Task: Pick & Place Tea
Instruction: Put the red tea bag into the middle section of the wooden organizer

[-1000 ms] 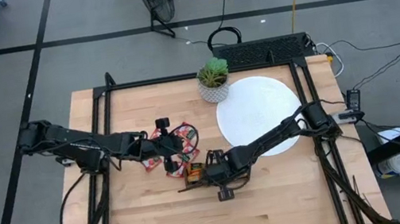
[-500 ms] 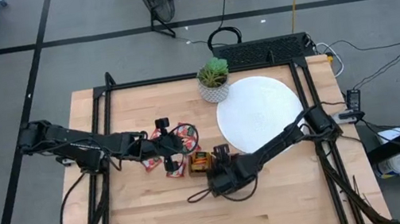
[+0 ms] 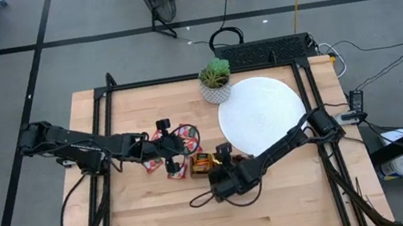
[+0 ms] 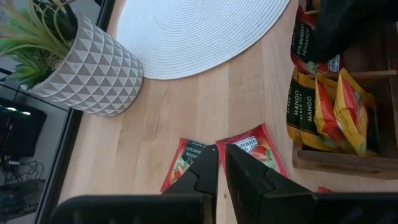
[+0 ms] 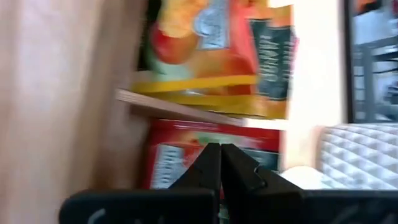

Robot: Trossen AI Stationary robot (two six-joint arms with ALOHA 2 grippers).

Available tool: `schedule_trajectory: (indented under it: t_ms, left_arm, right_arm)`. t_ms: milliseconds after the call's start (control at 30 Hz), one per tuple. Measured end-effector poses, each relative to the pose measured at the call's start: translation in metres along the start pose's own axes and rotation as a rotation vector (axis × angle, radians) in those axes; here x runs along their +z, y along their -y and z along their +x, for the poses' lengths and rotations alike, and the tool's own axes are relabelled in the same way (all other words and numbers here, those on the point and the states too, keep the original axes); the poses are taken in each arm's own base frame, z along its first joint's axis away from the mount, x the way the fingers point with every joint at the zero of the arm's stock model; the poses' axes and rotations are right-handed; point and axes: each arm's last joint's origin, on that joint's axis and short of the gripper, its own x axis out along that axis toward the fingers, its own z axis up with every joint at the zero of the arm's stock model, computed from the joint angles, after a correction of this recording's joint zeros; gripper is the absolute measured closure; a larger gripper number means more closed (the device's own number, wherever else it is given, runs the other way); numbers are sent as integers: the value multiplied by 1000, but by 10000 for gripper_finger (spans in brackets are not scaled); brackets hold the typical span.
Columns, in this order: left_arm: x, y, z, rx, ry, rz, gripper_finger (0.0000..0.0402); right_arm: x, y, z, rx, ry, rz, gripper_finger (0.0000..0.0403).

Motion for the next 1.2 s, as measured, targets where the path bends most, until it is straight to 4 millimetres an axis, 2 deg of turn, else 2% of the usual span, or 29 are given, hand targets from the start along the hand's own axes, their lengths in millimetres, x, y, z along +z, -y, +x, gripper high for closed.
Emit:
schedule_trajectory:
  t_ms: [167, 300, 367, 467, 600, 667, 767, 867, 1100, 1200]
  left_arm:
    - [-1, 0, 0, -1, -8, -3, 364]
    - [-1, 0, 0, -1, -8, -3, 364]
    - [-1, 0, 0, -1, -9, -2, 364]
    - [-1, 0, 0, -1, -7, -1, 364]
    - [-1, 0, 0, -1, -6, 0, 364]
    - [-1, 0, 0, -1, -6, -1, 364]
    - [-1, 0, 0, -1, -6, -3, 364]
    - [-1, 0, 0, -1, -6, -3, 364]
    - [-1, -2, 1, 4, -6, -5, 364]
    - [-1, -3, 1, 7, -9, -7, 364]
  right_arm:
    - [2, -2, -4, -89, 32, -53, 403]
    - [9, 2, -17, 20, 92, -32, 403]
    - [12, 13, -26, 130, 113, 22, 403]
    - [14, 40, -37, 283, 109, 149, 403]
    - [17, 77, -35, 513, 15, 310, 403]
    - [19, 87, -33, 599, -27, 326, 403]
    - [23, 83, -19, 658, -79, 313, 403]
    - [15, 69, -4, 649, -194, 264, 403]
    - [9, 39, 24, 642, -286, 207, 403]
    - [8, 33, 30, 641, -299, 189, 403]
